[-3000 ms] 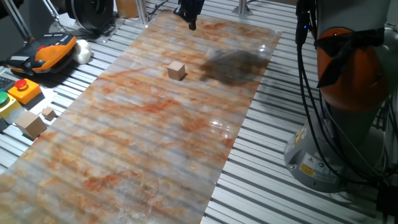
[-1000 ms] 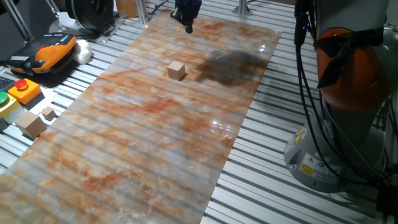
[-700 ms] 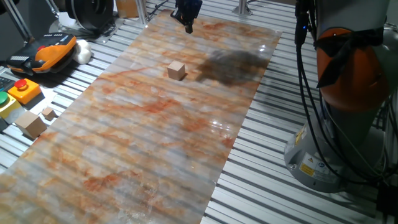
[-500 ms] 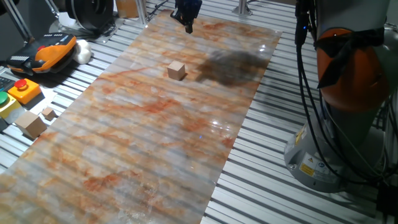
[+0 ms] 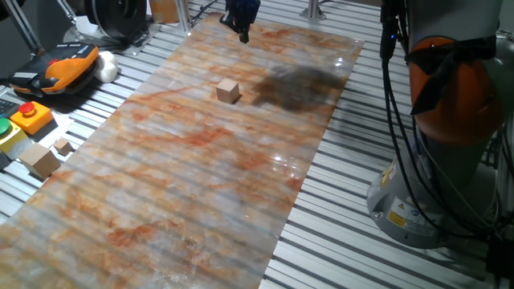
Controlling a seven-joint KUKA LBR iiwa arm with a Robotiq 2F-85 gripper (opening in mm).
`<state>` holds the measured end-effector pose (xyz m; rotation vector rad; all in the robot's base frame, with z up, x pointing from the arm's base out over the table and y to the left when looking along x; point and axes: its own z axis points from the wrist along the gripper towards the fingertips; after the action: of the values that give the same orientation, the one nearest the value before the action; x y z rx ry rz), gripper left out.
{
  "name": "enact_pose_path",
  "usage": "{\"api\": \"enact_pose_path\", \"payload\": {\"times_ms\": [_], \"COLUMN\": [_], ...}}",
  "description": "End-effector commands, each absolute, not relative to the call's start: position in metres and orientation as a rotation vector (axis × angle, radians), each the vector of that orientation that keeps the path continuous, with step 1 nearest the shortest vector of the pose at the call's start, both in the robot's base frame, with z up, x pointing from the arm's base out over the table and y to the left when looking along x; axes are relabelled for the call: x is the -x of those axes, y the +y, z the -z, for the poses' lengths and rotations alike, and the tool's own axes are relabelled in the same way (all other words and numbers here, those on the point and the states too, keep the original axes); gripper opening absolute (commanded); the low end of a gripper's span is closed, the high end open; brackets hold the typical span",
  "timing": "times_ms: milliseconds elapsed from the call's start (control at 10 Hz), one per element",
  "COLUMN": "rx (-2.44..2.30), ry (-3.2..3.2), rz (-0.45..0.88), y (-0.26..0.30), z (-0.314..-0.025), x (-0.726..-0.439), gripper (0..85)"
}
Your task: Hold a small block with the gripper and sweep it from left to right on the table
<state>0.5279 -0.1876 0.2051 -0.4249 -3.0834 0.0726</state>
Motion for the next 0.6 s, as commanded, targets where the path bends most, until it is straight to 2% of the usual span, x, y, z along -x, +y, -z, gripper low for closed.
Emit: {"api": "enact_pose_path", "payload": {"times_ms": [0, 100, 200, 300, 400, 500], "rx": [0.426, 0.417, 0.422, 0.427, 0.446, 0.435], "ry": [-3.083, -3.084, -3.085, -3.087, -3.081, -3.064], "rz": [-0.082, -0.109, -0.104, -0.110, -0.116, -0.070], "y": [-0.188, -0.187, -0.185, -0.181, -0.177, -0.177], "z": [-0.205, -0.201, -0.193, -0.185, -0.179, -0.176], "x": [-0.528, -0.531, -0.535, -0.539, -0.542, -0.545], "gripper": [0.0, 17.0, 17.0, 34.0, 34.0, 51.0]}}
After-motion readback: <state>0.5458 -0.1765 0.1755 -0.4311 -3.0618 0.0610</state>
